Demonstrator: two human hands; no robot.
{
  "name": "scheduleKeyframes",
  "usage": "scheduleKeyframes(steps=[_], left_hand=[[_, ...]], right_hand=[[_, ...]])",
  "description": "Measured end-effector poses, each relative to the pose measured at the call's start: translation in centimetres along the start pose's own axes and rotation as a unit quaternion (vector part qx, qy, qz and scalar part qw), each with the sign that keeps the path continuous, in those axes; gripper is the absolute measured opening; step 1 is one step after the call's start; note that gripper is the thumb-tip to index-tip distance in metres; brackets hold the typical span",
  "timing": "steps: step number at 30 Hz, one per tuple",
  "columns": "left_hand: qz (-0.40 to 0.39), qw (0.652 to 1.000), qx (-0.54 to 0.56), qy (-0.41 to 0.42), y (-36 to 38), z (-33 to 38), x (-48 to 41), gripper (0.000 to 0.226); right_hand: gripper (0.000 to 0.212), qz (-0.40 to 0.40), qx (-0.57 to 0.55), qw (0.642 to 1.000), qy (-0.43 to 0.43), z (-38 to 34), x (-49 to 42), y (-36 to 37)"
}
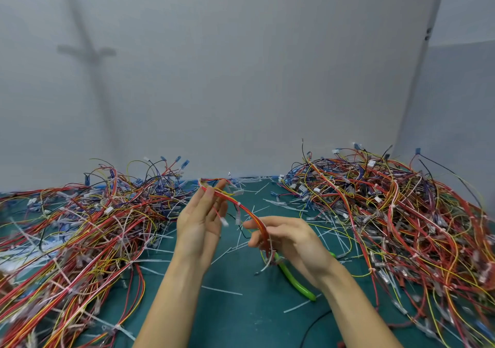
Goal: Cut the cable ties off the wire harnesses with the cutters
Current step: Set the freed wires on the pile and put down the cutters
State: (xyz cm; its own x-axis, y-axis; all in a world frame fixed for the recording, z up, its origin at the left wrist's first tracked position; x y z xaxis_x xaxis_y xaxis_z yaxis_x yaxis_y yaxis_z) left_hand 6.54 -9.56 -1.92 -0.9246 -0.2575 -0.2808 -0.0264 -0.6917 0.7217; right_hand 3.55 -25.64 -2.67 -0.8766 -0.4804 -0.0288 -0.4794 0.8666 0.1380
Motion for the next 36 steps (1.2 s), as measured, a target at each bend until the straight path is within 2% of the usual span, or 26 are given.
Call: scheduleKeyframes(steps=[5,9,15,21,25,29,36], left_hand=[[0.054,0.997,0.058,0.001,-0.8,0.5,-0.3,0.022],[0.077,0.994,0.078,-0.017,-1.1,0.4,-0.2,0.018],[0.063,0.994,0.055,-0.071,-0.5,-0.4,0.4,0.019],[0.027,0.993,0.066,-0.097,-0.2,-0.9,0.3,0.034],[0.027,0.992,0.076,-0.096,-0.2,-0.9,0.3,0.035],[0.036,0.993,0.077,-0.087,-0.7,-0.8,0.1,0.03],[0.042,0.995,0.034,-0.087,-0.9,-1.1,0.0,0.023]], right_hand=[[0.02,0.015,0.057,0.998,-0.008,0.6,-0.1,0.3],[0.021,0.065,-0.037,0.997,-0.022,0.8,-0.7,0.2],[0.022,0.092,-0.2,0.975,-0.009,1.2,-1.0,-0.6],[0.024,0.085,-0.317,0.944,-0.021,0.8,-1.1,-0.9],[0.025,0.059,-0.376,0.924,-0.017,0.5,-1.0,-0.7],[0.025,0.041,-0.375,0.926,-0.008,0.4,-0.8,-0.5],[0.024,0.059,-0.333,0.941,0.005,0.6,-0.7,-0.9]])
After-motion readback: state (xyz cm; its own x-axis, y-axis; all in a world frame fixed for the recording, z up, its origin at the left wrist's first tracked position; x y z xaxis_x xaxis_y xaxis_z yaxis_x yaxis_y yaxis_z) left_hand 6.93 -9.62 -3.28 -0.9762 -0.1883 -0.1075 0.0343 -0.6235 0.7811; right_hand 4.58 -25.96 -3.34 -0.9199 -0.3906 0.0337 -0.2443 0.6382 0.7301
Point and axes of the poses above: each hand's wrist, its own x-axis away from the middle knuckle, its own y-axis out of the palm, z = x × y, the point moved 7 cm from there along -x, towards the middle knuckle, and after that the axes turned 9 degrees about y, right-handed, at the moved point
